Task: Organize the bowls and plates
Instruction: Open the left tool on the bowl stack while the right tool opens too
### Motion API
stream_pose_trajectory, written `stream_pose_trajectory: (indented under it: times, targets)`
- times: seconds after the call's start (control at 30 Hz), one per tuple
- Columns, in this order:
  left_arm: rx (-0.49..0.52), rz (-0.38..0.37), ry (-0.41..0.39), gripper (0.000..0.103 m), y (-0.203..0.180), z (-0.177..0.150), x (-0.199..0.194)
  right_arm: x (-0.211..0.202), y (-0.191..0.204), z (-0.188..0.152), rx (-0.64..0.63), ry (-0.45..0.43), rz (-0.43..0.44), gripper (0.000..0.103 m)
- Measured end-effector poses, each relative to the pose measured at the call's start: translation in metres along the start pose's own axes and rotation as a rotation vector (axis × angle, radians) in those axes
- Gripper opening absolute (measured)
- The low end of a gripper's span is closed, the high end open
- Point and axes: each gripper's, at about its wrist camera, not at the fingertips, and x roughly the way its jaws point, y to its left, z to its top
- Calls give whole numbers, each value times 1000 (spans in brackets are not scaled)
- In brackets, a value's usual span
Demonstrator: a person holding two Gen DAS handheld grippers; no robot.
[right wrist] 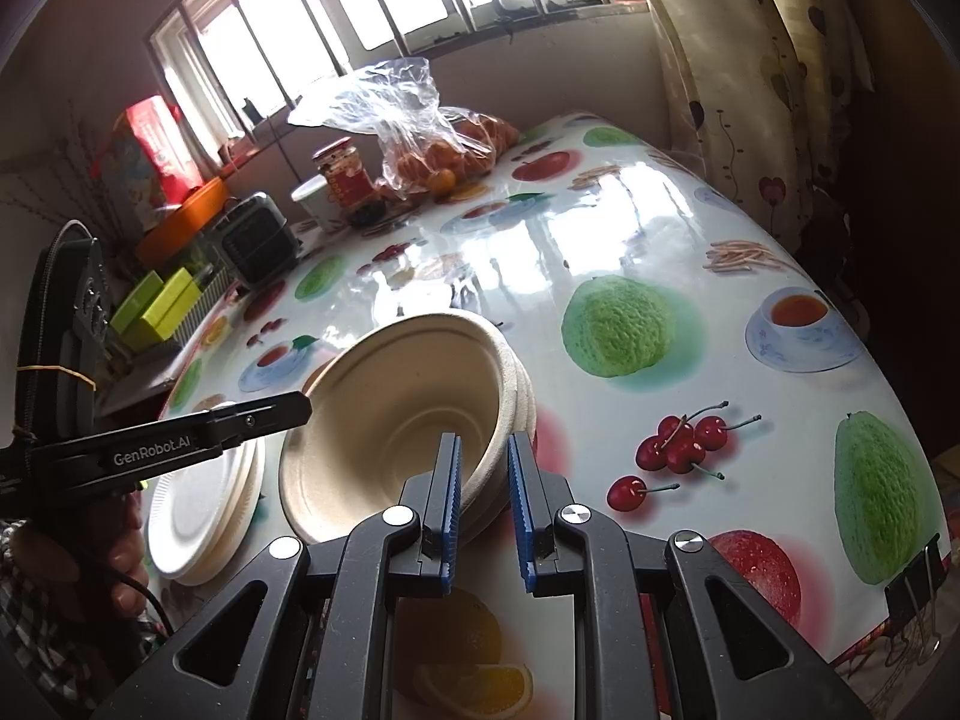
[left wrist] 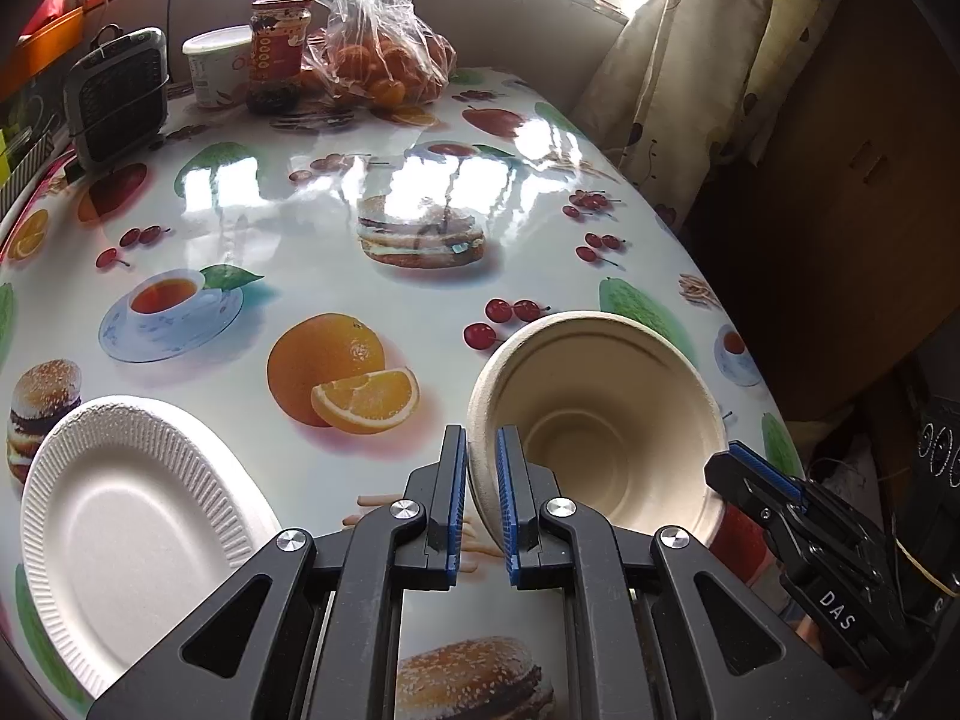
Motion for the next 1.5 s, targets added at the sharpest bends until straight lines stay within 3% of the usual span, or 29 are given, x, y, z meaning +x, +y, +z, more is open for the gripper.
stream_pose_trajectory:
  times: [0.47, 0.6, 0.77, 0.83, 1.5]
  targets:
    - [1, -1, -2, 15, 0, 0, 1, -1, -3, 2, 8, -4, -3, 25]
    - [3, -8, -7, 23, -1, -1, 1, -1, -5, 5, 12, -3, 3, 34]
    - [12, -20, -14, 25, -2, -3, -1, -2, -6, 5, 20, -8, 7, 49]
    - [9, -31, -15, 39, 0, -4, -2, -3, -6, 6, 22, -13, 12, 51]
    - [-67, -70, 26, 41, 11, -8, 6, 11, -13, 11, 22, 59, 54, 52]
